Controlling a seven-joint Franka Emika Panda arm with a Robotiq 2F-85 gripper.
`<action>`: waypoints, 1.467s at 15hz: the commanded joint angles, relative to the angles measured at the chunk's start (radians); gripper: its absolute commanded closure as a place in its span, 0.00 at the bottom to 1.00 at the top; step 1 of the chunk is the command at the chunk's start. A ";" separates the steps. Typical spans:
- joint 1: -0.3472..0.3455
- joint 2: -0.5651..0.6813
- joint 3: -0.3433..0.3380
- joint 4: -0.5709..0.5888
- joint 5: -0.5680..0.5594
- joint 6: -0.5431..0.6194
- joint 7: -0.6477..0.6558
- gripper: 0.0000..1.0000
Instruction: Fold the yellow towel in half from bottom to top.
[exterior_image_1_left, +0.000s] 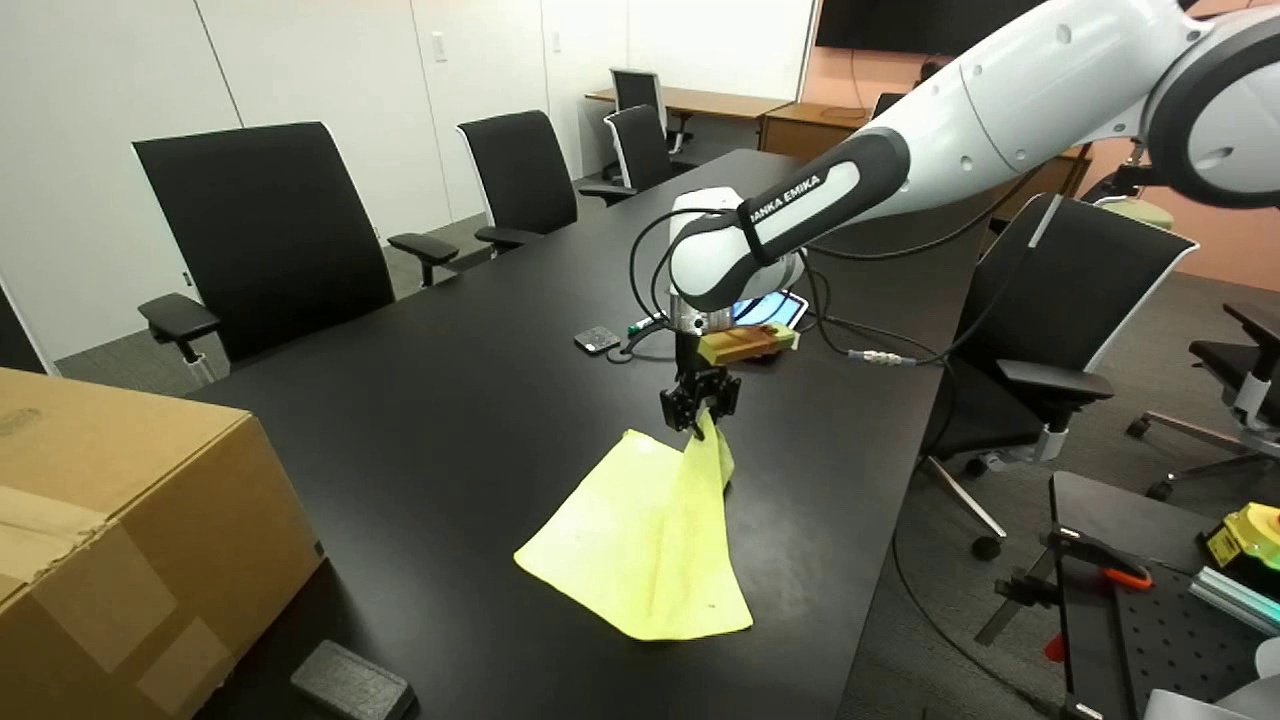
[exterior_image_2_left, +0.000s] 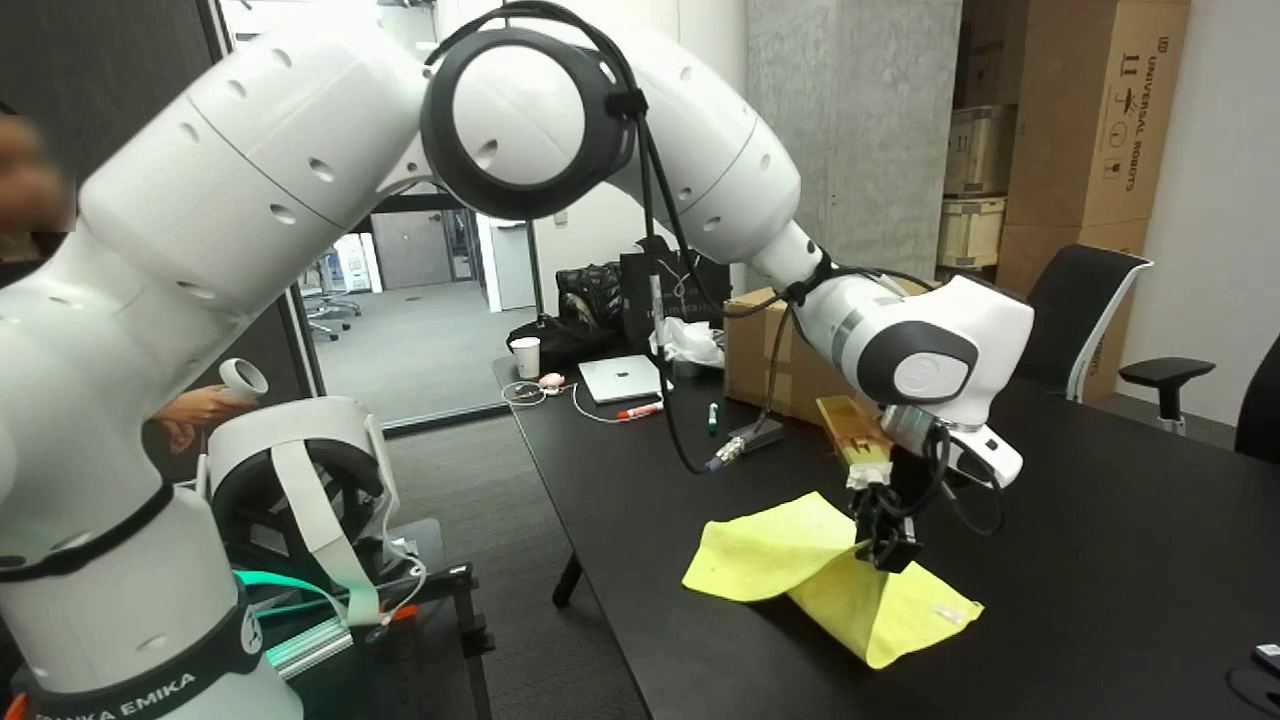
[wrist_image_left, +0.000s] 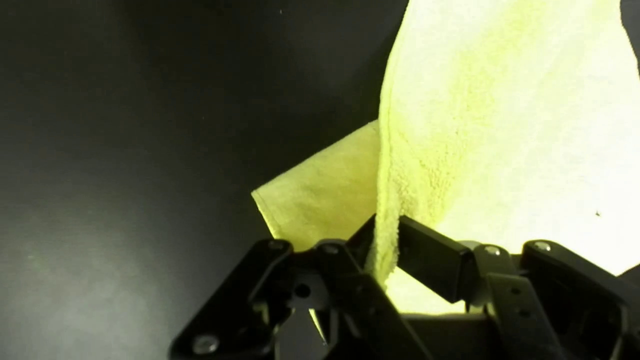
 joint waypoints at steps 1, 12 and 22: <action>-0.007 0.133 0.007 0.240 -0.033 -0.060 -0.037 0.90; 0.001 0.392 0.002 0.631 -0.096 -0.046 -0.035 0.60; 0.040 0.308 0.053 0.499 -0.090 0.038 -0.244 0.00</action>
